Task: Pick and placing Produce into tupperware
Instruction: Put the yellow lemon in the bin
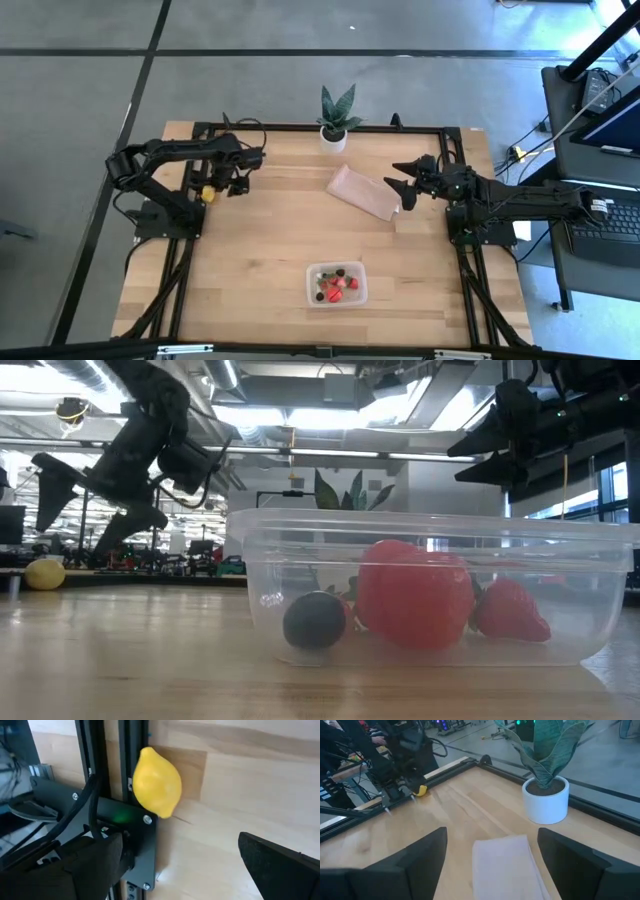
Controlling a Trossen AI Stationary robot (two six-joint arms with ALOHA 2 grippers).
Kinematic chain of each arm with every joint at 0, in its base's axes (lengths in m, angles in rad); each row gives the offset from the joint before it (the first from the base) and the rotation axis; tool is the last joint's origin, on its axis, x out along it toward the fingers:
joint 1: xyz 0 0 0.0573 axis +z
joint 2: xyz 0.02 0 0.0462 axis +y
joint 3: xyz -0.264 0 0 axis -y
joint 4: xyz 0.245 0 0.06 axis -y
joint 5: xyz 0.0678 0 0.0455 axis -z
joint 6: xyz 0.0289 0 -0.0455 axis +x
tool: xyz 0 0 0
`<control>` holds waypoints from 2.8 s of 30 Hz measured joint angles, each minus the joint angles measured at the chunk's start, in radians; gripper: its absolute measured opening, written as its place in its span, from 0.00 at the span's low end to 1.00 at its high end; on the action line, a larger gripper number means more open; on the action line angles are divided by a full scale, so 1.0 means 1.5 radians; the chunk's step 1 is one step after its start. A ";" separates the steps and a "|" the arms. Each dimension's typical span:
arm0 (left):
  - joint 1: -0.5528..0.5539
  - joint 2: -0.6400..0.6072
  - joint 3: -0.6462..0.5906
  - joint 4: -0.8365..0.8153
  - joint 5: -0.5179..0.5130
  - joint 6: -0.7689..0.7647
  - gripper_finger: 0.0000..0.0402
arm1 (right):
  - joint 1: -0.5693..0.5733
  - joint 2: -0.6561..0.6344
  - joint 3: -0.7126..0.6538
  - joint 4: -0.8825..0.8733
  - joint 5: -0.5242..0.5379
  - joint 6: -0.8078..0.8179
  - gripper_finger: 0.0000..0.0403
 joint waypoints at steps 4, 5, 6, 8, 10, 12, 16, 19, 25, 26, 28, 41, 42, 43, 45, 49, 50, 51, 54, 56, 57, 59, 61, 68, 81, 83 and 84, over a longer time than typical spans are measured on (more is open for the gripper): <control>0.043 0.000 -0.014 0.016 -0.003 0.001 0.97 | 0.000 0.000 0.000 0.000 0.000 0.000 0.77; 0.052 0.000 -0.017 0.016 -0.005 0.003 0.97 | 0.000 0.000 0.000 0.000 0.000 0.000 0.77; 0.061 0.000 -0.020 0.016 -0.005 0.004 0.97 | 0.000 0.000 0.000 0.000 0.000 0.000 0.77; 0.076 0.000 -0.028 0.017 -0.005 0.006 0.97 | 0.000 0.000 0.000 0.000 0.000 0.000 0.77; 0.088 0.000 -0.036 0.020 -0.005 0.006 0.97 | 0.000 0.000 0.000 0.000 0.000 0.000 0.77; 0.098 0.001 -0.037 0.017 -0.004 0.003 0.97 | 0.000 0.000 0.000 0.000 0.000 -0.003 0.77; 0.108 0.001 -0.037 0.017 -0.002 0.002 0.97 | 0.000 0.000 0.000 0.000 0.000 -0.019 0.77; 0.110 0.001 -0.037 0.017 -0.002 0.002 0.97 | 0.000 0.000 0.000 0.000 0.000 -0.030 0.77; 0.120 0.001 -0.037 0.017 -0.002 0.010 0.96 | 0.000 0.000 0.000 0.000 0.000 -0.045 0.77; 0.124 0.001 -0.037 0.018 -0.002 0.017 0.96 | 0.000 0.000 0.000 0.000 0.000 -0.048 0.77; 0.130 0.001 -0.037 0.018 -0.002 0.025 0.95 | 0.000 0.000 0.000 0.000 0.000 -0.050 0.77; 0.146 0.001 -0.036 0.020 -0.002 0.023 0.94 | 0.000 0.000 0.000 0.000 0.000 -0.046 0.77; 0.148 0.001 -0.037 0.030 -0.002 0.020 0.93 | 0.000 0.000 0.000 0.000 0.000 -0.046 0.77; 0.149 0.001 -0.039 0.053 -0.002 0.020 0.93 | 0.000 0.000 0.000 0.000 0.000 -0.046 0.77; 0.149 0.001 -0.047 0.101 -0.002 0.020 0.92 | 0.000 0.000 0.000 0.000 0.000 -0.046 0.77; 0.154 0.007 -0.058 0.125 -0.002 0.034 0.90 | 0.000 0.000 0.000 0.000 0.000 -0.045 0.77; 0.157 0.010 -0.058 0.110 -0.002 0.035 0.90 | 0.000 0.000 0.000 0.000 0.000 -0.045 0.77; 0.160 0.013 -0.060 0.093 -0.002 0.035 0.90 | 0.000 0.000 0.000 0.000 0.000 -0.045 0.77; 0.166 0.017 -0.059 0.078 -0.005 0.036 0.88 | 0.000 0.000 0.000 0.000 0.000 -0.045 0.77; 0.170 0.017 -0.059 0.079 -0.006 0.036 0.87 | 0.000 0.000 0.000 0.000 0.000 -0.045 0.77; 0.173 0.017 -0.059 0.081 -0.007 0.041 0.87 | 0.000 0.000 0.000 0.000 0.000 -0.045 0.77; 0.177 0.017 -0.059 0.083 -0.012 0.050 0.86 | 0.000 0.000 0.000 -0.001 0.000 -0.045 0.77; 0.180 0.017 -0.060 0.083 -0.012 0.051 0.85 | 0.000 0.000 0.000 -0.001 0.000 -0.045 0.77; 0.180 0.021 -0.062 0.083 -0.004 0.051 0.82 | 0.000 0.000 0.000 -0.004 0.000 -0.046 0.77; 0.180 0.093 -0.064 0.094 -0.005 0.084 0.82 | 0.000 0.000 0.000 -0.007 0.000 -0.047 0.77; 0.180 0.105 -0.064 0.093 -0.005 0.084 0.81 | 0.000 0.000 0.000 -0.008 0.000 -0.046 0.77; 0.180 0.111 -0.064 0.094 -0.005 0.084 0.80 | 0.000 0.000 0.000 -0.008 0.000 -0.046 0.77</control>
